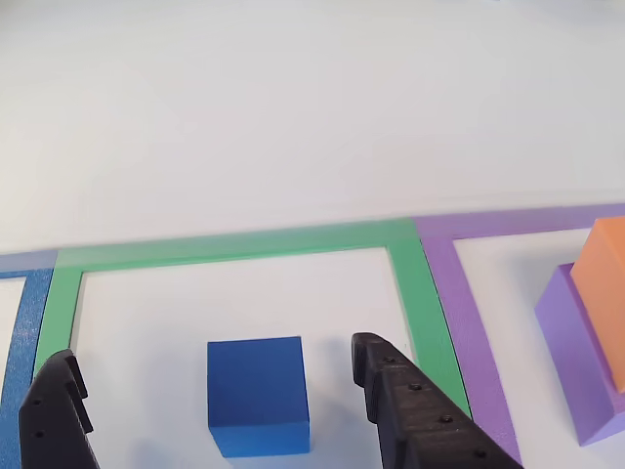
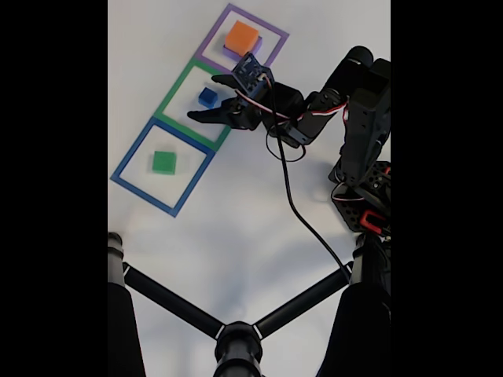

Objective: Tower of hanoi

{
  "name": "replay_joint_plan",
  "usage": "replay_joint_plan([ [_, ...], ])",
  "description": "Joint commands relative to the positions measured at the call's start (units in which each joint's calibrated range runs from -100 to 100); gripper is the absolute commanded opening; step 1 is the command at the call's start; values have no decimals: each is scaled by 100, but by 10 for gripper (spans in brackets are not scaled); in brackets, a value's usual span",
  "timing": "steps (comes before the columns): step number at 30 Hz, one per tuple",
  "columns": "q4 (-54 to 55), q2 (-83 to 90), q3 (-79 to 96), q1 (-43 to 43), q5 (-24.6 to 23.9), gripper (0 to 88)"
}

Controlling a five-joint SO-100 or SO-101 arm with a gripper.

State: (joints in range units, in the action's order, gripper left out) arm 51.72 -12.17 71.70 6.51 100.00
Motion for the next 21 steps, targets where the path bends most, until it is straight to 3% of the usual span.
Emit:
replay_joint_plan([
  [1, 198, -41, -123, -98, 0, 303],
  [13, 336, -217, -59, -251, 0, 294],
  [21, 336, -257, -69, -312, 0, 224],
])
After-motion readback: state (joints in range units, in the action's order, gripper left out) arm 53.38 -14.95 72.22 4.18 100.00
